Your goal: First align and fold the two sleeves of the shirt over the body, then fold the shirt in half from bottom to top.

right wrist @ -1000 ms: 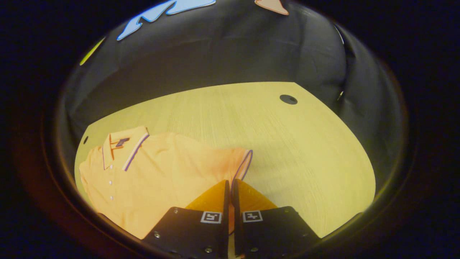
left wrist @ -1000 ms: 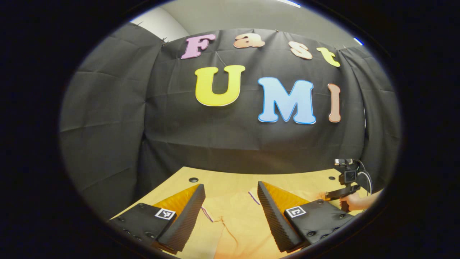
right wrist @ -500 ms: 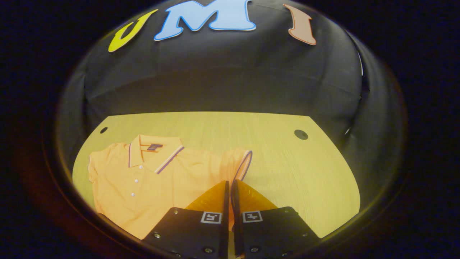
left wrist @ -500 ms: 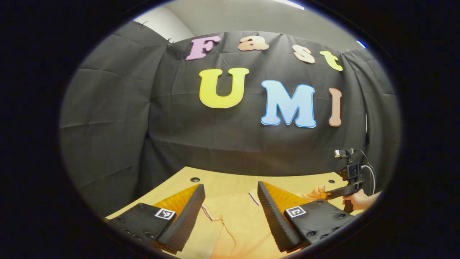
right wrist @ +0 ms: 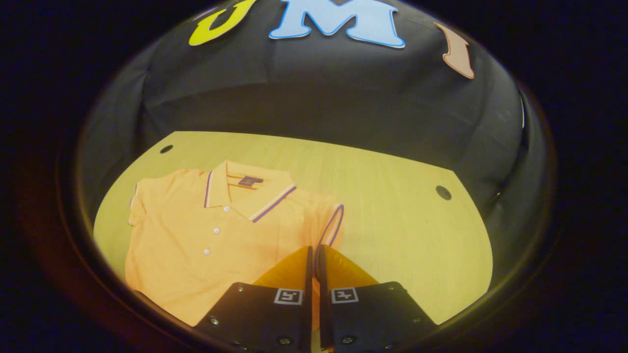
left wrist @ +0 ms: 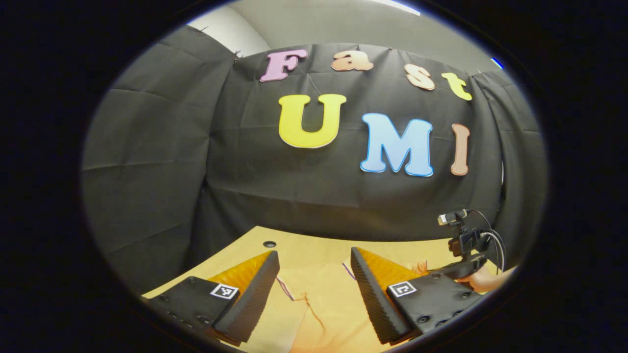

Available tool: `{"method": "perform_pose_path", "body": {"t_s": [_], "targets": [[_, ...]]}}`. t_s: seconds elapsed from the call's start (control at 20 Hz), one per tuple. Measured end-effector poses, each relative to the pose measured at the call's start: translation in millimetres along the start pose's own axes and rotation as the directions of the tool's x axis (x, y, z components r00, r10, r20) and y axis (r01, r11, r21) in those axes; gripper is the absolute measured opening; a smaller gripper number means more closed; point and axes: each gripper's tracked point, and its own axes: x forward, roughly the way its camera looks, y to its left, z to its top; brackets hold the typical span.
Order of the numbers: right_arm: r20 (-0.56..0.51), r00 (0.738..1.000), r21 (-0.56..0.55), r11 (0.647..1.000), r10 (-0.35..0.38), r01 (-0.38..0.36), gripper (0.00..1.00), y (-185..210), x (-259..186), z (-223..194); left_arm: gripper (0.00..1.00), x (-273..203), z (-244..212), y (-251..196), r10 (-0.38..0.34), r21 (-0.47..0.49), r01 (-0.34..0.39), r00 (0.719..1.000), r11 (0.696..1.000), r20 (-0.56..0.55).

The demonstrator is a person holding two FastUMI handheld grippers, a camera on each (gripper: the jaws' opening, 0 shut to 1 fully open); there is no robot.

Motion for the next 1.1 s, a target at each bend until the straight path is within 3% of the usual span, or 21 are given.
{"method": "perform_pose_path", "body": {"t_s": [0.55,0.7,1.05,1.1], "targets": [[-0.072,0.996,0.001,0.999,0.043,-0.043,0.1,32.4,8.2,-17.1,0.94,11.2,-9.2,26.2,-0.041,0.005,0.042,0.999,0.999,-0.026],[-0.057,0.998,0.01,0.999,0.032,-0.031,0.25,38.8,0.2,-15.7,0.94,23.9,-13.4,30.2,-0.086,0.008,0.087,0.996,0.996,-0.035],[0.032,0.999,0.069,0.998,-0.013,0.01,0.25,49.1,-54.8,-0.9,0.94,66.8,-36.0,39.4,-0.181,0.015,0.183,0.98,0.983,-0.08],[0.036,0.999,0.068,0.998,-0.009,0.006,0.37,52.2,-64.6,-1.2,0.94,74.2,-38.8,42.5,-0.182,0.017,0.184,0.979,0.983,-0.087]]}}
